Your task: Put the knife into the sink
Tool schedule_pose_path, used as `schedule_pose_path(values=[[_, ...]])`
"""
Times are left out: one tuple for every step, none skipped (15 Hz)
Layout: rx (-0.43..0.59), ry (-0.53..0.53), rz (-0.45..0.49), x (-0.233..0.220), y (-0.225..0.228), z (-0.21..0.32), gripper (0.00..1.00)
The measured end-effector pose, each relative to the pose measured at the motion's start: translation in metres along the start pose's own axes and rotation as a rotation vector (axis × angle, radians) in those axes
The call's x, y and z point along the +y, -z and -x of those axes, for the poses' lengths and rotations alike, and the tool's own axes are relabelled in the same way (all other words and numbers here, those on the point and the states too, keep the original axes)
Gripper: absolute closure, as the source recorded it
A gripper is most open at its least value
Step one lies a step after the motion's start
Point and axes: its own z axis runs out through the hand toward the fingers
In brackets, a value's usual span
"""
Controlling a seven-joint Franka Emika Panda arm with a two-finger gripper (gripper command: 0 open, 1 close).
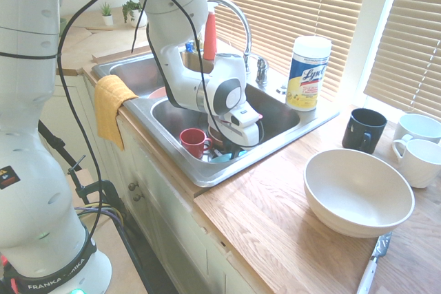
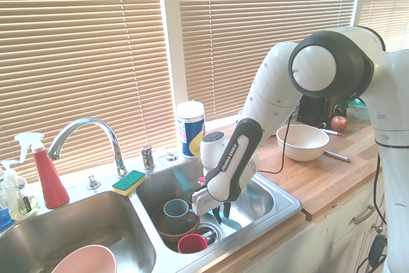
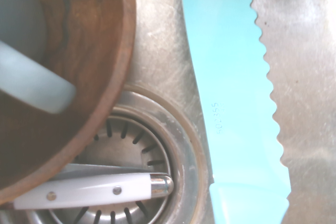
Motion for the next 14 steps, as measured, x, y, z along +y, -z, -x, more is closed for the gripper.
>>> schedule_pose_path(values=[[0.0, -0.004, 0.002, 0.001, -0.002, -0.001, 0.0], [0.0, -0.007, 0.005, 0.002, -0.004, -0.002, 0.0], [0.001, -0.009, 0.007, 0.003, -0.006, -0.003, 0.0], [0.002, -0.008, 0.005, 0.003, -0.007, -0.003, 0.0], [0.004, -0.007, 0.003, 0.002, -0.007, -0.003, 0.0], [0.005, -0.007, 0.0, 0.001, -0.006, -0.002, 0.0], [0.005, -0.009, -0.001, 0.001, -0.006, -0.002, 0.0], [0.006, -0.009, -0.003, 0.001, -0.006, -0.003, 0.0], [0.01, -0.008, -0.01, -0.001, -0.003, -0.003, 0.0], [0.02, -0.005, -0.02, -0.005, 0.005, -0.004, 0.0], [0.033, -0.001, -0.03, -0.008, 0.018, -0.004, 0.0], [0.043, 0.003, -0.032, -0.011, 0.035, -0.004, 0.0], [0.054, 0.007, -0.03, -0.012, 0.059, -0.005, 0.0], [0.061, 0.003, -0.024, -0.01, 0.086, -0.008, 0.0]])
